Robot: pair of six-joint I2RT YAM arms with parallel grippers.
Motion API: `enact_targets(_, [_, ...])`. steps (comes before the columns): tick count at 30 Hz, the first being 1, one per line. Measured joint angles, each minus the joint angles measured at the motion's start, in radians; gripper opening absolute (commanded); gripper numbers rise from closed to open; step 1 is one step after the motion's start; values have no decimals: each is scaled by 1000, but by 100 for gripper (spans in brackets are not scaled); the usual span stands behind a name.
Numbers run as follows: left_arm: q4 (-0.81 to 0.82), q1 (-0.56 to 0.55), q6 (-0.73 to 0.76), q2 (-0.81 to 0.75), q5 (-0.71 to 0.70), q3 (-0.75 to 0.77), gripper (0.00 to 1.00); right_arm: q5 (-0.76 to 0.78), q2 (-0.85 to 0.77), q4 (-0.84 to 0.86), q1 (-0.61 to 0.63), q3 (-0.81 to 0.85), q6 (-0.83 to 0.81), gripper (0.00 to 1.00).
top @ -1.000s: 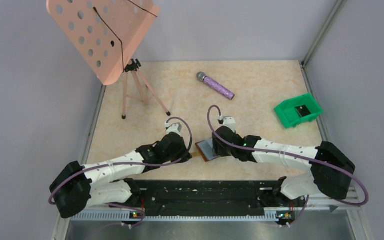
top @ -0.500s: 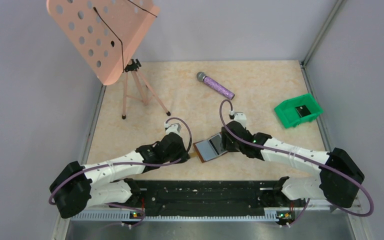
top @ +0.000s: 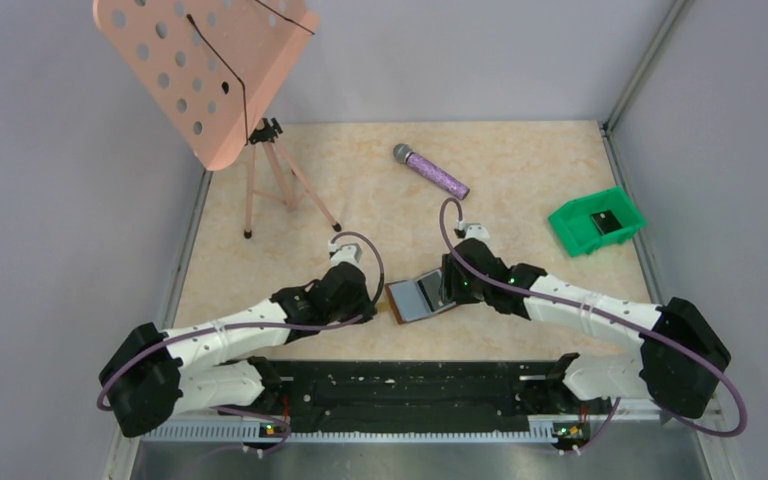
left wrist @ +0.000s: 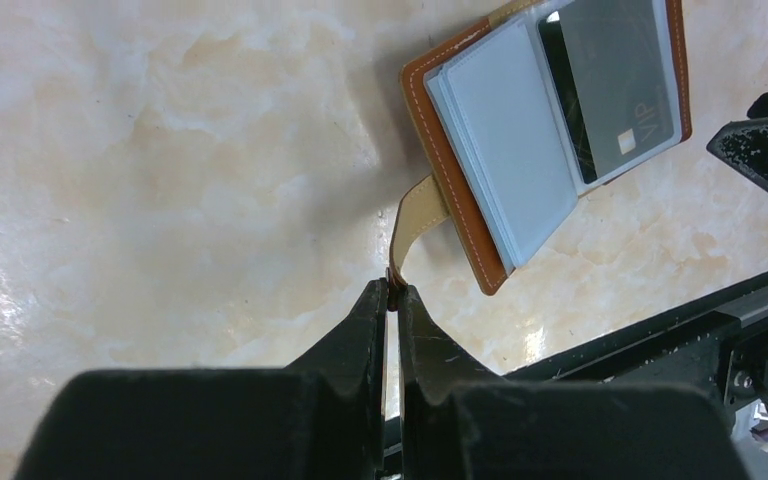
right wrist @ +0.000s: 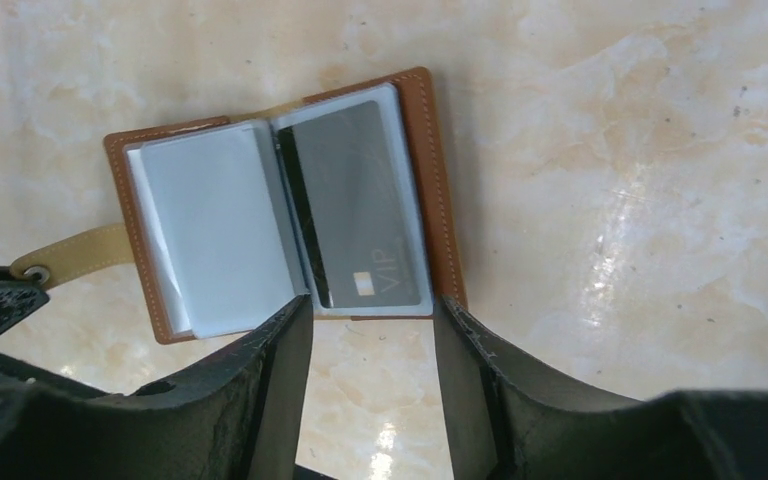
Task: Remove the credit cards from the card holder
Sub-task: Remove the credit card from the card holder.
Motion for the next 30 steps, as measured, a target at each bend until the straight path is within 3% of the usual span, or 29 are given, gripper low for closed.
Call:
enact_targets(8, [-36, 25, 47, -9, 1, 43, 2, -123, -2, 89, -45, 0, -22, 41])
enact_targets(14, [-71, 53, 68, -23, 8, 70, 23, -203, 50, 169, -75, -1, -23, 40])
enact_targets(17, [-106, 68, 76, -29, 25, 98, 29, -242, 77, 208, -80, -12, -22, 39])
enact_targets(24, [-122, 71, 89, -55, 95, 213, 31, -296, 137, 289, -95, -48, -22, 34])
enact_targets(30, [5, 72, 79, 18, 214, 232, 28, -335, 176, 352, -96, -93, -13, 33])
